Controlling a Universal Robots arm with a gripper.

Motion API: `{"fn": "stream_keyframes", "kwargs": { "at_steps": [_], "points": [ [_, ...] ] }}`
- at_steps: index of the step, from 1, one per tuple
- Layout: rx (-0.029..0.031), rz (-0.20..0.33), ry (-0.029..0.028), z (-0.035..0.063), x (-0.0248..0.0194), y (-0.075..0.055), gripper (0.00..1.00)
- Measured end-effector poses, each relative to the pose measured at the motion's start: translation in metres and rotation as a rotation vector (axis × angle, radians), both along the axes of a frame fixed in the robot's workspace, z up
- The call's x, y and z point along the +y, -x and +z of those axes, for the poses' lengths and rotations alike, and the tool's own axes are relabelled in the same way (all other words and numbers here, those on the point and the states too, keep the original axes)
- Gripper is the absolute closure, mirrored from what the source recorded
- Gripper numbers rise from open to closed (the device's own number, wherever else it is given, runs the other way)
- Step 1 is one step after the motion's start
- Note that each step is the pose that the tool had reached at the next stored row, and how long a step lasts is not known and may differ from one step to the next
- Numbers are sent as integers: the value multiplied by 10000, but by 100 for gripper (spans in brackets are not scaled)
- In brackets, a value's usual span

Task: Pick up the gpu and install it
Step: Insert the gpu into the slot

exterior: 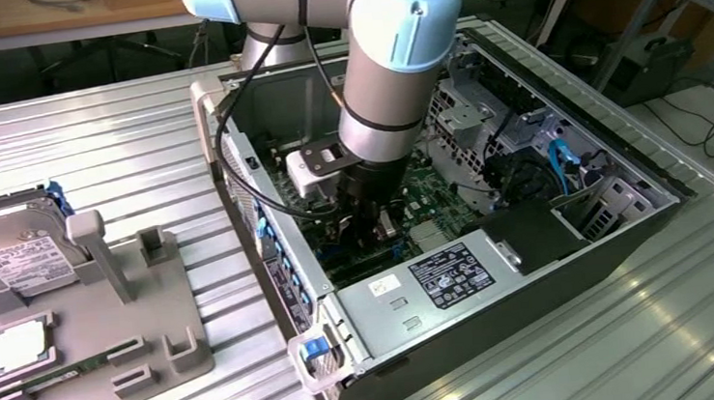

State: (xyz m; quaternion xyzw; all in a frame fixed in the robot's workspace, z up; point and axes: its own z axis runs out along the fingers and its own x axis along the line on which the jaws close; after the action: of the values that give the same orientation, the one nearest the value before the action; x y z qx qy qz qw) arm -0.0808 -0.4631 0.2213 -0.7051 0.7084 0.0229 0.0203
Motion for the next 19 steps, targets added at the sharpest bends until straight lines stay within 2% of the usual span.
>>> {"fn": "stream_keyframes", "kwargs": {
  "at_steps": [9, 11, 12, 14, 15, 16, 17, 19],
  "points": [
    [-133, -1, 12, 435, 1, 0, 58],
    [-179, 0, 12, 606, 1, 1, 58],
    [-204, -1, 10, 620, 2, 2, 58],
    [-205, -1, 9, 620, 2, 2, 60],
    [-205, 0, 9, 619, 2, 2, 67],
    [-205, 0, 10, 620, 2, 2, 67],
    [-205, 0, 10, 620, 2, 2, 79],
    [-204, 0, 10, 620, 2, 3, 79]
  ]
}}
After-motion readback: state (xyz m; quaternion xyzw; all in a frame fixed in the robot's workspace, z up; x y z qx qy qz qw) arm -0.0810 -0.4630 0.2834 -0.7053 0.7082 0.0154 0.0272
